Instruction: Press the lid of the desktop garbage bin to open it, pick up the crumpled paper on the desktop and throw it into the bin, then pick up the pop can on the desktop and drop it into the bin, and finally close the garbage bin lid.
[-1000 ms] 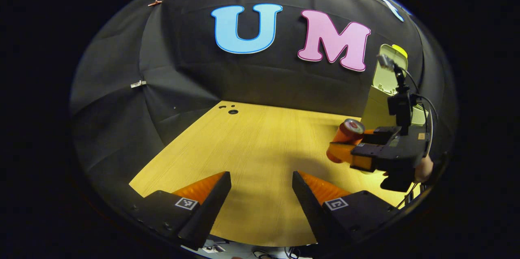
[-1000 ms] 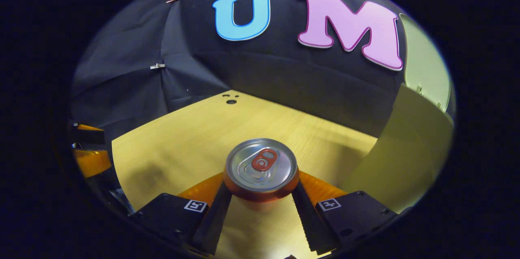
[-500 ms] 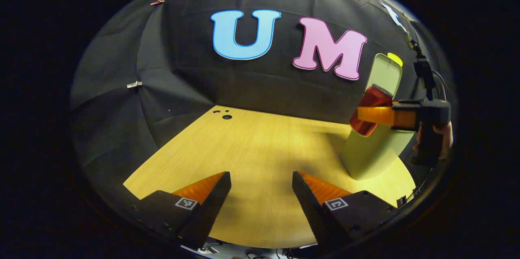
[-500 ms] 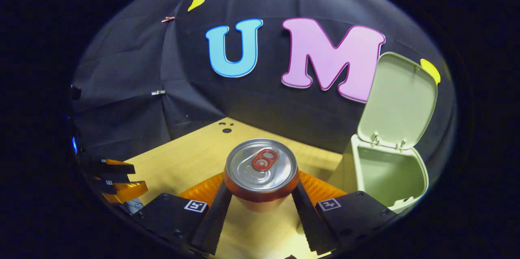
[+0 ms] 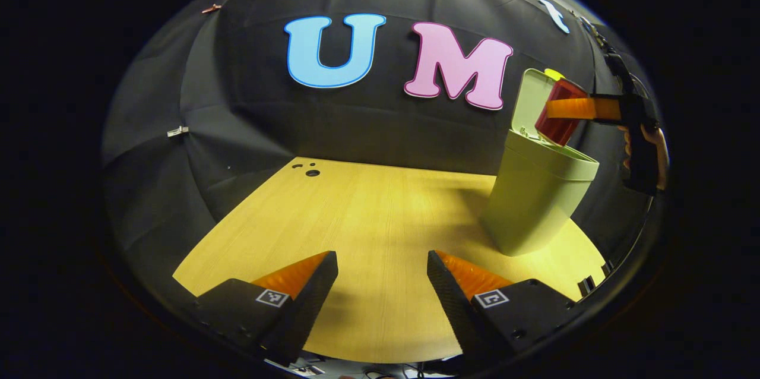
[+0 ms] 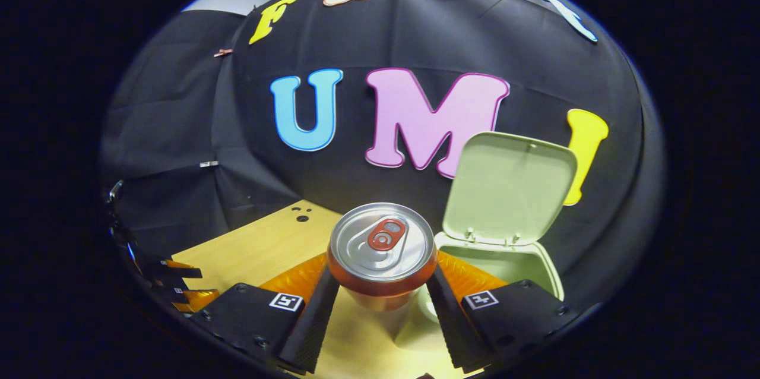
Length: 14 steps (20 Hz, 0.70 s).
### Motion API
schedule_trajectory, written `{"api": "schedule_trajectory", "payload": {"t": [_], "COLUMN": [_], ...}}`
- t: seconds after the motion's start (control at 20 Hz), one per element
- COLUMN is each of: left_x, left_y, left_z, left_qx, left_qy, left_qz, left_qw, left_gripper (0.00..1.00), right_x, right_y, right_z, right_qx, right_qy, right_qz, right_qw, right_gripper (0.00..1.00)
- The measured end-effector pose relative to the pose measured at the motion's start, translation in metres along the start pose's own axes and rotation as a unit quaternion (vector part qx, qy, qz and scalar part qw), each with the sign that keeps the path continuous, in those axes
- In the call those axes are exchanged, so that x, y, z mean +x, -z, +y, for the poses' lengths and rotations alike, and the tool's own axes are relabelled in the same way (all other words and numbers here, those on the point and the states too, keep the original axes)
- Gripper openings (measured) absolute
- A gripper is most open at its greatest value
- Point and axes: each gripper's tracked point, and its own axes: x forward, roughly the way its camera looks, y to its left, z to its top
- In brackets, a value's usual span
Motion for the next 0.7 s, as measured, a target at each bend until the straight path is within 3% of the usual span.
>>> {"api": "schedule_trajectory", "payload": {"t": [0.7], "left_x": [0.013], "left_y": [-0.014], "left_z": [-0.017], "left_qx": [0.015], "left_qy": [0.003], "left_qz": [-0.008], "left_qw": [1.000], "left_gripper": [0.97], "right_x": [0.000], "right_y": [0.001], "right_z": [-0.096], "right_qx": [0.003], "right_qy": [0.083], "right_qz": [-0.008], "right_qw": [0.996], "right_gripper": [0.83]}}
